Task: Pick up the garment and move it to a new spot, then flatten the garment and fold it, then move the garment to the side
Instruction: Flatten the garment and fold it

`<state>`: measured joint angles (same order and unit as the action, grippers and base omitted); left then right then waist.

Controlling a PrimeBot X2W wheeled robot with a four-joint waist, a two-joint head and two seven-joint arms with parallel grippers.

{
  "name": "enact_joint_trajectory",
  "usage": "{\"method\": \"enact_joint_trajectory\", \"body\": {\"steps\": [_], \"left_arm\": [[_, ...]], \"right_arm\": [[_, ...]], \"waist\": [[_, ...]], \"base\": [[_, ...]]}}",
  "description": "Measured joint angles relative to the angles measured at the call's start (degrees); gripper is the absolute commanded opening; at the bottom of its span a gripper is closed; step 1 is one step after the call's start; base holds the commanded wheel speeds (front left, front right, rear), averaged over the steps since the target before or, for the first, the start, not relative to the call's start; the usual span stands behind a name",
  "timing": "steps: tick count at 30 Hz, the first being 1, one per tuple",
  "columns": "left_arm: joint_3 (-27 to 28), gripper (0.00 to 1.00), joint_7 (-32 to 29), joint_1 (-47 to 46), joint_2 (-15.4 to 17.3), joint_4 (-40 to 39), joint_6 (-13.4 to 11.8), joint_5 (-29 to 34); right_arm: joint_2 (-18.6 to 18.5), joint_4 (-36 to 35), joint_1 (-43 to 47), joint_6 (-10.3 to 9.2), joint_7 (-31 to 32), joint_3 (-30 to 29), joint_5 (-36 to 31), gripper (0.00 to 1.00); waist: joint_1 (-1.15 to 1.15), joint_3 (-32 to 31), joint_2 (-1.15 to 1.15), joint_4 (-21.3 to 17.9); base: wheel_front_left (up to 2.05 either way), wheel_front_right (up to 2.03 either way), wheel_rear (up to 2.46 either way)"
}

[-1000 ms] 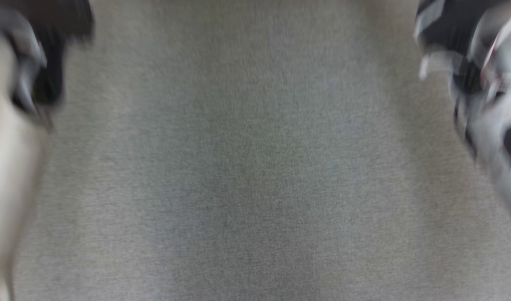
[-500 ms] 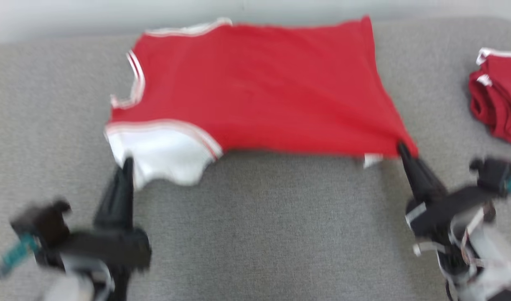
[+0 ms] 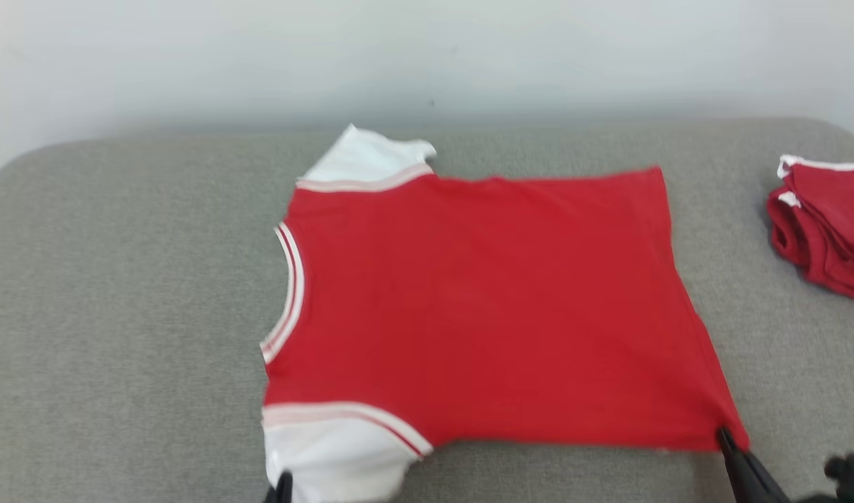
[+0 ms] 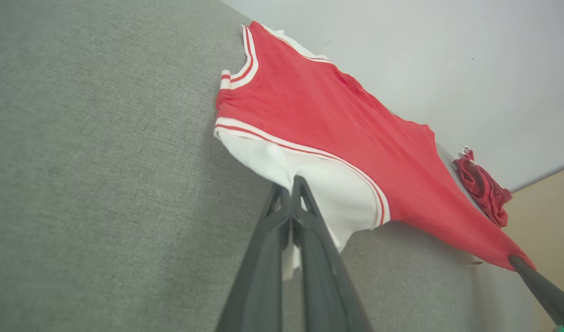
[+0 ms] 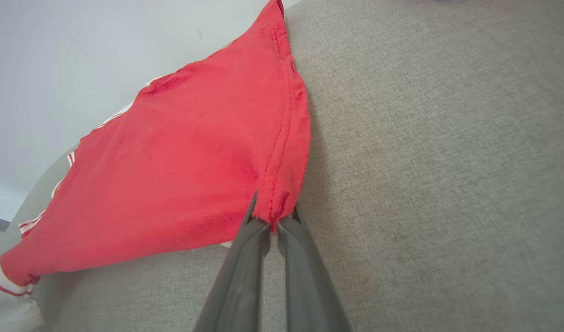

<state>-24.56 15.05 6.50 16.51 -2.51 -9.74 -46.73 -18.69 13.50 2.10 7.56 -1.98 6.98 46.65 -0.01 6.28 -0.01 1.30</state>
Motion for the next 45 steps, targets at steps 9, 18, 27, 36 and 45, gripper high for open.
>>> {"method": "enact_joint_trajectory", "body": {"steps": [9,18,27,36,45], "left_arm": [[-0.04,0.0,0.01,6.55,-1.75,0.64,1.33,1.32],[-0.63,0.0,0.0,2.22,-2.15,2.11,3.46,2.82],[-0.37,0.0,-2.27,-6.71,-0.43,4.61,5.83,3.99],[-0.19,0.0,-5.12,-19.5,0.37,13.13,8.86,4.56],[-2.01,0.0,-5.94,-32.59,-1.24,30.64,12.79,6.14]], "right_arm": [[6.89,-6.64,11.32,0.0,5.44,-9.18,-7.28,0.0],[12.06,-10.96,11.6,0.0,11.15,-12.2,-10.04,0.0],[13.39,-9.8,4.95,0.0,17.67,-12.77,-8.91,0.0],[12.91,-5.31,-4.22,0.0,21.93,-13.41,-8.92,0.0],[11.34,4.68,-15.92,-0.01,21.3,-10.44,-11.13,0.0]], "waist": [[0.0,-3.01,0.01,2.11],[0.01,-2.67,0.01,1.52],[0.02,-1.53,0.01,-0.82],[0.02,0.69,0.01,-1.83],[0.02,2.51,0.02,-3.23]], "base": [[0.0,0.0,0.0],[0.0,0.0,0.0],[0.0,0.0,0.0],[0.0,0.0,0.0],[0.0,0.0,0.0]]}}
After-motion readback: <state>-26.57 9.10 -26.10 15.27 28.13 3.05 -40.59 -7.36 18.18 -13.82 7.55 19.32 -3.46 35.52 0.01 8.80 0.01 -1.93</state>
